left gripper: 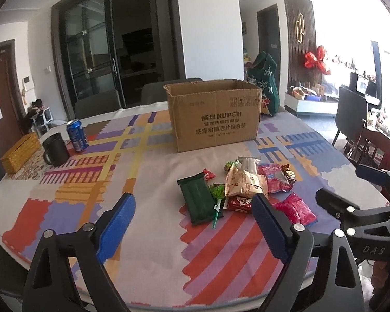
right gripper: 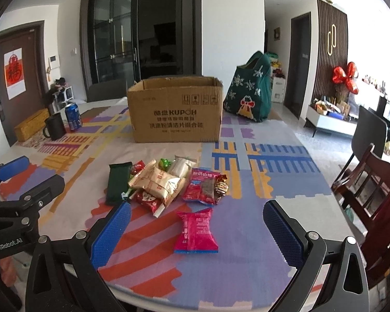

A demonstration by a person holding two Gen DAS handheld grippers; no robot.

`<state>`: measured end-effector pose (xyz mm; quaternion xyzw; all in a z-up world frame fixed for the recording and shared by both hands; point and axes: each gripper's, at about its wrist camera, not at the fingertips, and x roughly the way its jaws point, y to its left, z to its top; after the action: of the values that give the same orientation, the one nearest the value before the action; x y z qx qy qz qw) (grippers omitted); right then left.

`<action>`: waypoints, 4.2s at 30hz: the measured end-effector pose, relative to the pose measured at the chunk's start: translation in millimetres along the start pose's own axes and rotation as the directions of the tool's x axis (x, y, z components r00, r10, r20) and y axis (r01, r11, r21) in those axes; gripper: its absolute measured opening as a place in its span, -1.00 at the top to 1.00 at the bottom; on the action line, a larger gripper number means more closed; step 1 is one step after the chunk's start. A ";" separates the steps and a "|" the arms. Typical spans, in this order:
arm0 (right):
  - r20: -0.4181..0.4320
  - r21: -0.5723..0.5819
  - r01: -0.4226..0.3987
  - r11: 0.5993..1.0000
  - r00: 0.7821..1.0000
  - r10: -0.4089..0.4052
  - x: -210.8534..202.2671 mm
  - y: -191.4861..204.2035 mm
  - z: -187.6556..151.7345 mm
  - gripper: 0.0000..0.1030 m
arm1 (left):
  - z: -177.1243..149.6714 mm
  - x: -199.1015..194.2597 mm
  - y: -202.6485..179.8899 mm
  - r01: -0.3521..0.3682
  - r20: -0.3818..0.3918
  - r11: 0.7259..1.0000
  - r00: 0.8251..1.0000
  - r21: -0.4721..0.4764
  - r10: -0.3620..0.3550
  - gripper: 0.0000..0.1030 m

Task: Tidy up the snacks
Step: 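Move the right tool to the pink pastry packet and close on it, then lift the pink packet with the right tool while the left tool grasps a small wrapped candy, then carry both held snacks over the cardboard box and open both tools to drop them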

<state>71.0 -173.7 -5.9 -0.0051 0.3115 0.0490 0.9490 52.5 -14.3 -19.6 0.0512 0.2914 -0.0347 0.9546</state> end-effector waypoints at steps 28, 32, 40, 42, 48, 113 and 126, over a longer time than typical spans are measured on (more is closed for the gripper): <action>-0.298 0.095 -0.056 0.994 0.951 0.082 103.2 -14.6 -21.1 -0.51 | 14.6 131.0 -35.7 0.258 -0.222 0.964 0.946 0.073 -0.236 -0.51; -0.313 0.099 -0.066 0.993 0.945 0.094 111.1 -14.2 -21.0 -0.48 | 18.4 143.8 -40.8 0.275 -0.234 0.959 0.939 0.068 -0.253 -0.51; -0.345 0.105 -0.088 0.991 0.931 0.119 121.6 -12.3 -24.4 -0.34 | 20.2 165.7 -51.5 0.311 -0.280 0.949 0.917 0.060 -0.283 -0.46; -0.348 0.109 -0.086 0.990 0.930 0.119 122.1 -13.2 -24.5 -0.28 | 19.5 168.3 -53.6 0.312 -0.290 0.948 0.915 0.064 -0.282 -0.37; -0.342 0.110 -0.090 0.990 0.932 0.122 121.8 -12.3 -24.1 -0.13 | 19.1 168.1 -56.5 0.319 -0.305 0.945 0.909 0.068 -0.285 -0.14; 0.047 0.044 -0.159 0.986 0.986 0.157 96.7 -4.1 129.8 0.22 | 148.1 110.3 -4.7 0.268 0.009 0.963 0.963 -0.024 -0.268 0.94; 0.130 -0.003 -0.149 0.989 0.980 0.148 122.0 5.8 197.9 0.22 | 205.6 126.5 18.7 0.199 0.132 0.980 0.971 0.009 -0.199 0.94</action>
<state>285.0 -149.0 81.4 0.0247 0.2488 0.1191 0.9609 272.7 -24.7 80.7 0.0174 0.2314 -0.1331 0.9636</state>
